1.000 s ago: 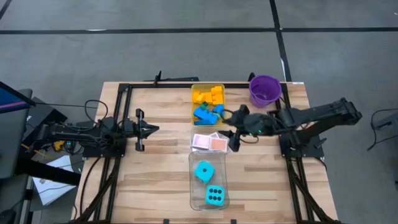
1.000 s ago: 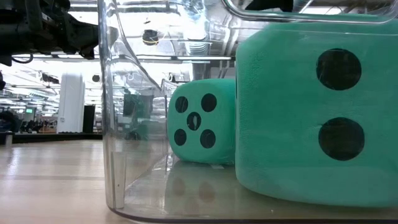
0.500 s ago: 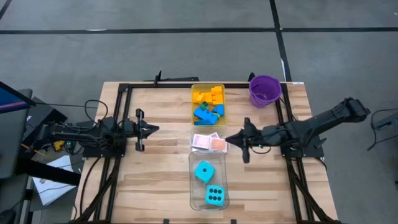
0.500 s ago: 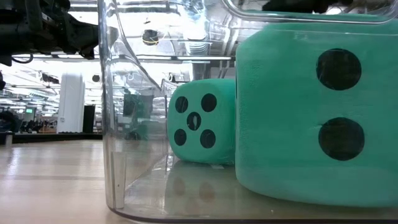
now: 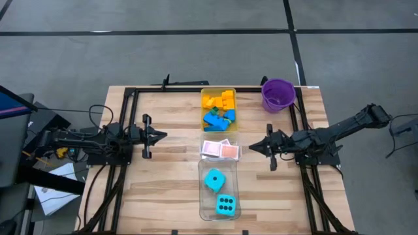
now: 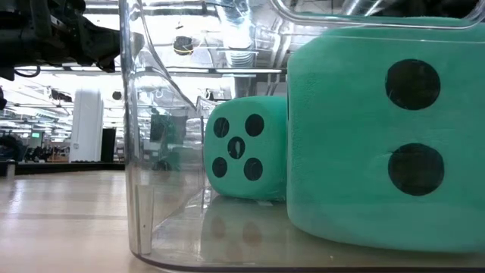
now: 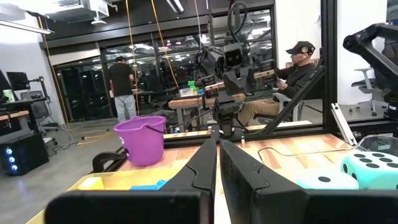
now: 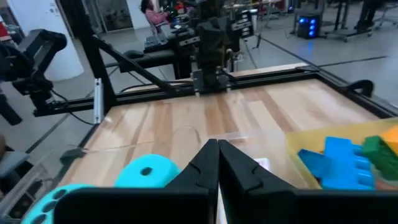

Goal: Pick & Place Toys
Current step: Return to Home Position

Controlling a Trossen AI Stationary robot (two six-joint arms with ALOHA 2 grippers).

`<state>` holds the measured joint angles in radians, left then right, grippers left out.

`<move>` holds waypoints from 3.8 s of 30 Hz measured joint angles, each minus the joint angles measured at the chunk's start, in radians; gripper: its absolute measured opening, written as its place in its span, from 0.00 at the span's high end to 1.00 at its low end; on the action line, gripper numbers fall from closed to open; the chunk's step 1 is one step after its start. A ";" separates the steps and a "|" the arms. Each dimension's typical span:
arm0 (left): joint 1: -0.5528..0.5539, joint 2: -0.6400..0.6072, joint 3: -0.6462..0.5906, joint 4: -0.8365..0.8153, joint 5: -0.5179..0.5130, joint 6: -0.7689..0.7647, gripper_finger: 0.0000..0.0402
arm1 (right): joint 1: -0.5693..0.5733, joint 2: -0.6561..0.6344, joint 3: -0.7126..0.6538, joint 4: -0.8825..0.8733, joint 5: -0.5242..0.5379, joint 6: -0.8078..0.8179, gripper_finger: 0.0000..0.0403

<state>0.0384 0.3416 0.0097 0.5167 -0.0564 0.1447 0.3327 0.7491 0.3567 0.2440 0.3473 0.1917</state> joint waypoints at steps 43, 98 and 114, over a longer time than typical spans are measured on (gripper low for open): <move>0.000 0.000 0.000 0.000 -0.003 0.000 0.96 | -0.333 -0.725 -0.337 -0.263 -0.347 -0.119 1.00; 0.000 -0.339 -0.003 -0.346 0.104 -0.145 0.96 | -0.342 -0.724 -0.337 -0.261 -0.347 -0.112 1.00; 0.000 -0.333 -0.003 -0.329 0.101 -0.143 0.96 | -0.342 -0.724 -0.337 -0.260 -0.346 -0.112 1.00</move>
<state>0.0387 0.0090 0.0070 0.1879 0.0448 0.0021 -0.0090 0.0253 0.0193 -0.0162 0.0010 0.0795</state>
